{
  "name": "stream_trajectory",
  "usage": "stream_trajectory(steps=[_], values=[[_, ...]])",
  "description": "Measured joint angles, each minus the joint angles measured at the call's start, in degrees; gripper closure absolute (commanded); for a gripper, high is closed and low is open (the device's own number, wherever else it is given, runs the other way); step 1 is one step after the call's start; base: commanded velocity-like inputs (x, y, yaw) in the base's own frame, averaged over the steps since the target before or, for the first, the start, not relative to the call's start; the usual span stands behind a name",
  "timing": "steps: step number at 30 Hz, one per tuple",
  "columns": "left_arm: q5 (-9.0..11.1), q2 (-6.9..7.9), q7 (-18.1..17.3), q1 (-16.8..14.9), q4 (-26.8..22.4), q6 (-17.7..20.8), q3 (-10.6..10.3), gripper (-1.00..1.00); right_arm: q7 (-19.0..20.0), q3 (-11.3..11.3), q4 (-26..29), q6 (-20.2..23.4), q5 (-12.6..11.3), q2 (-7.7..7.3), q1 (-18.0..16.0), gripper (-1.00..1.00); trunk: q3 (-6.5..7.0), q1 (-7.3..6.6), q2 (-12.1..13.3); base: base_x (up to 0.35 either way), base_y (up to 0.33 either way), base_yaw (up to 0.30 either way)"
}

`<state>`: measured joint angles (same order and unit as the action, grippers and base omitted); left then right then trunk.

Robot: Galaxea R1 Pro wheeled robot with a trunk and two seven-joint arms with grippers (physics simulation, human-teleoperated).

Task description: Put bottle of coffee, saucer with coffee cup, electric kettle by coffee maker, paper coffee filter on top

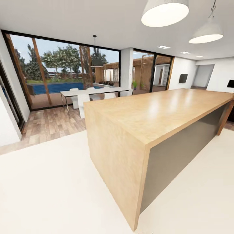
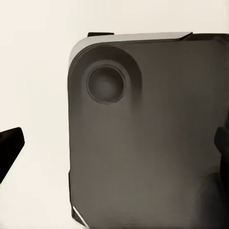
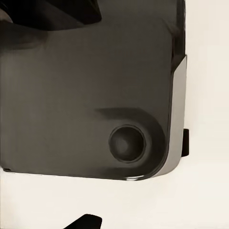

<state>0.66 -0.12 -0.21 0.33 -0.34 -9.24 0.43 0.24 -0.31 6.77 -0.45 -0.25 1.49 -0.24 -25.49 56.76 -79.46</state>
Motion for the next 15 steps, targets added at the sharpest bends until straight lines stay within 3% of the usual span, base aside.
stream_trajectory(steps=[15], values=[[0.0,0.09,0.1,0.0,0.0,0.2,1.3,-1.00,0.0,0.0,0.0,-0.7,0.0,0.00,0.0,-1.00,1.69,-3.30,6.0,0.000,0.000,-0.199]])
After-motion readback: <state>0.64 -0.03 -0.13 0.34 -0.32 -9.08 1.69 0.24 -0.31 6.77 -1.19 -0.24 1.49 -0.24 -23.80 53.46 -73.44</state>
